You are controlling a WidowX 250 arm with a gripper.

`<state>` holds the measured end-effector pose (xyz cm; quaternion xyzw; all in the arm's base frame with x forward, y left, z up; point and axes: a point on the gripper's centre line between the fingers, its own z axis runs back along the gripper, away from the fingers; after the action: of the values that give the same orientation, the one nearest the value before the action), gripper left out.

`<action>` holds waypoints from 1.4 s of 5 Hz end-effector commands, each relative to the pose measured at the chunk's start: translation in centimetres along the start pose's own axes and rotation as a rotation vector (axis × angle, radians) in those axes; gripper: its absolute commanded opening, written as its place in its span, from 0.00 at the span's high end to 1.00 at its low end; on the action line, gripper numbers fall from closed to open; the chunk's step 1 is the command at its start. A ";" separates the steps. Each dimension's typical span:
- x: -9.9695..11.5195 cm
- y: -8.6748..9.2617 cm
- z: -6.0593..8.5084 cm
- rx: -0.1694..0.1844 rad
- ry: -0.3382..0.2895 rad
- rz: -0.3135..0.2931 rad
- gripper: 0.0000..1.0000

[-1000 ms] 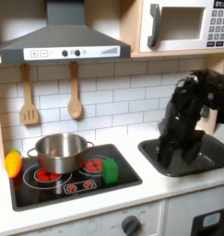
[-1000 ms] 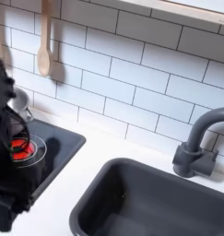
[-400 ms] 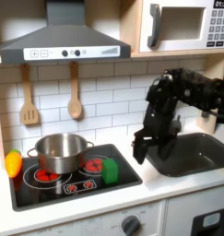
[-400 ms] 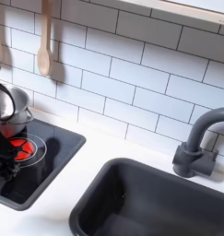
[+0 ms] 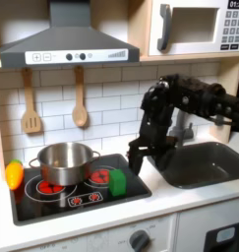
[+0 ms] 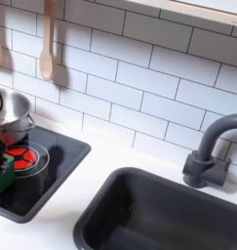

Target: Reach green block

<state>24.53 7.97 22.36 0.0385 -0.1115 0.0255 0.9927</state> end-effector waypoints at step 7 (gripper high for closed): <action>4.8 1.7 -4.3 0.004 0.019 0.046 0.00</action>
<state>30.07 10.15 19.36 0.0367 -0.1027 0.0489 0.9928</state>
